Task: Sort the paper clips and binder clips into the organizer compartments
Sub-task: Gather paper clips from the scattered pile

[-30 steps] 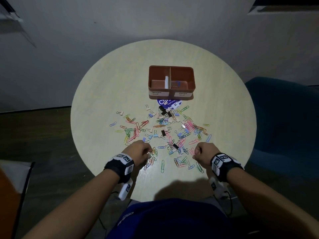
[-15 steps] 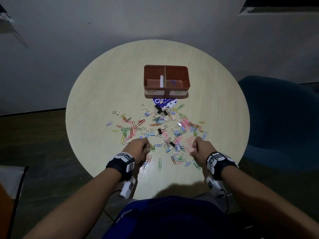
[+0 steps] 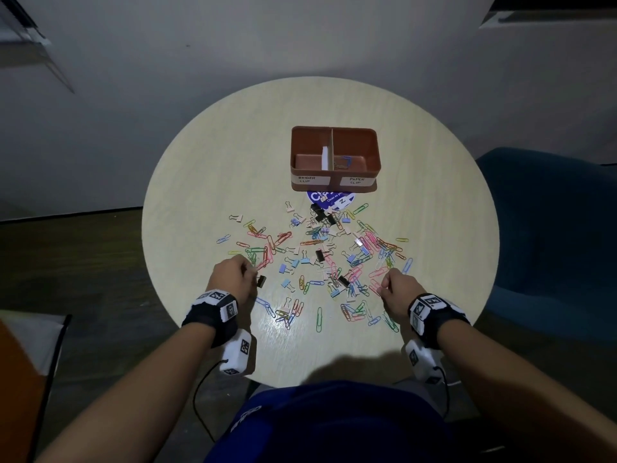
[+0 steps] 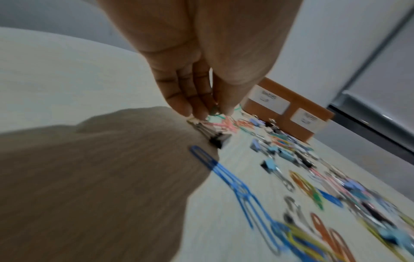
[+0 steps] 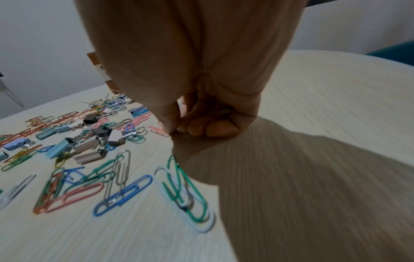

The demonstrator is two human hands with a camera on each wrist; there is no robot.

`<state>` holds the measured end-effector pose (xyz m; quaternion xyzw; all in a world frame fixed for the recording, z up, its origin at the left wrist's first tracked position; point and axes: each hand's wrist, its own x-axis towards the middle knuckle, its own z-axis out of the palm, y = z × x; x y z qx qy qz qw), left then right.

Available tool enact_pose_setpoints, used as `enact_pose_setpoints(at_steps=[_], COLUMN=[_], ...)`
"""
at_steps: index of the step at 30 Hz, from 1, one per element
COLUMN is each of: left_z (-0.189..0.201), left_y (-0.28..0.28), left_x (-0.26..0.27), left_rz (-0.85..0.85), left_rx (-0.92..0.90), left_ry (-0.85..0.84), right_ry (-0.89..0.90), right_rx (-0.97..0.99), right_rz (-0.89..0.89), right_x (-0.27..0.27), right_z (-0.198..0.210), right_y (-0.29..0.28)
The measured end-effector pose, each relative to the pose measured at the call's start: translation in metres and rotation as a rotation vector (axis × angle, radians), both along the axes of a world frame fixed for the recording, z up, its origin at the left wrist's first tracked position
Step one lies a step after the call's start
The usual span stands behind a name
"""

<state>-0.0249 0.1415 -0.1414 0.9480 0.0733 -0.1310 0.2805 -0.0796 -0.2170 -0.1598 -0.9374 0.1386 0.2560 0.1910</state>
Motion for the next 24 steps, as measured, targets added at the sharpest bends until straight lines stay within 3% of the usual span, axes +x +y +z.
enact_pose_setpoints(at_steps=[4, 13, 24], left_z=[-0.003, -0.002, -0.004], left_y=[0.009, 0.003, 0.01], left_x=[0.009, 0.015, 0.015], left_rz=[0.089, -0.035, -0.018], left_rx=[0.056, 0.171, 0.122], left_ry=[0.065, 0.148, 0.159], right_ry=[0.003, 0.017, -0.034], right_rx=[0.003, 0.01, 0.159], right_rz=[0.025, 0.012, -0.029], right_x=[0.001, -0.001, 0.001], right_z=[0.003, 0.009, 0.027], right_y=[0.002, 0.004, 0.007])
